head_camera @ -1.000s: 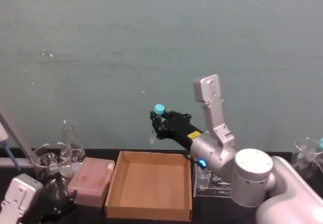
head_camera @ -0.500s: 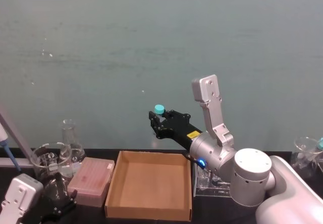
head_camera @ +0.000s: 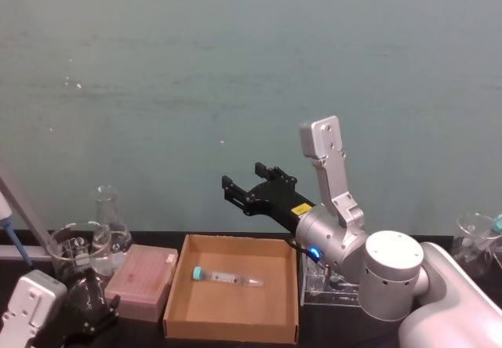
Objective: Use the right hand to move the test tube from the test tube rack into the box.
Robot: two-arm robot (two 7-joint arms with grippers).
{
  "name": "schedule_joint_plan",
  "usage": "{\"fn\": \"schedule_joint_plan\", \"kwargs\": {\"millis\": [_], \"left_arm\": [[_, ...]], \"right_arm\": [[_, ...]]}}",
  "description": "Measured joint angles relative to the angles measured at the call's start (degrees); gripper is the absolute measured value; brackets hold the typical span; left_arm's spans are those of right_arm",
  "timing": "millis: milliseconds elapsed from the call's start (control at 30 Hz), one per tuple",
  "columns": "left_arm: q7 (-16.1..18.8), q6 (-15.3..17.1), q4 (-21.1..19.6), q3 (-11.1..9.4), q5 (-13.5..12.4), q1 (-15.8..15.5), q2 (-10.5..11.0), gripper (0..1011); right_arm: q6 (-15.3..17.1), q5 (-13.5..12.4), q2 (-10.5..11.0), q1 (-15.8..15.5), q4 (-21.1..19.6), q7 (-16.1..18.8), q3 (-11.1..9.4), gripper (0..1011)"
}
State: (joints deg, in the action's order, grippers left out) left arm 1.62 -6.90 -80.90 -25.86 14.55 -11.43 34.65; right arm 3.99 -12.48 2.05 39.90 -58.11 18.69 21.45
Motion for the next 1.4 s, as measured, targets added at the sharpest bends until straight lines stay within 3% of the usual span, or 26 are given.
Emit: {"fn": "schedule_joint_plan", "kwargs": {"millis": [300,567,800,1133,1400], "left_arm": [[0.0,0.0,0.0,0.0,0.0,0.0,0.0,1000],[0.0,0.0,0.0,0.0,0.0,0.0,0.0,1000],[0.0,0.0,0.0,0.0,0.0,0.0,0.0,1000],[0.0,0.0,0.0,0.0,0.0,0.0,0.0,1000],[0.0,0.0,0.0,0.0,0.0,0.0,0.0,1000]], "right_arm": [[0.0,0.0,0.0,0.0,-0.1,0.1,0.0,1002],[0.0,0.0,0.1,-0.1,-0.1,0.1,0.0,1003],[-2.3,-0.1,2.2,-2.5,-4.6,0.2,-0.7,1003],[-1.5,-2.8,5.4,-6.8,-14.7,-2.0,-5.1,1002],[1.0,-3.7,9.0,-13.4,-23.1,-6.6,-9.8,1003]]}}
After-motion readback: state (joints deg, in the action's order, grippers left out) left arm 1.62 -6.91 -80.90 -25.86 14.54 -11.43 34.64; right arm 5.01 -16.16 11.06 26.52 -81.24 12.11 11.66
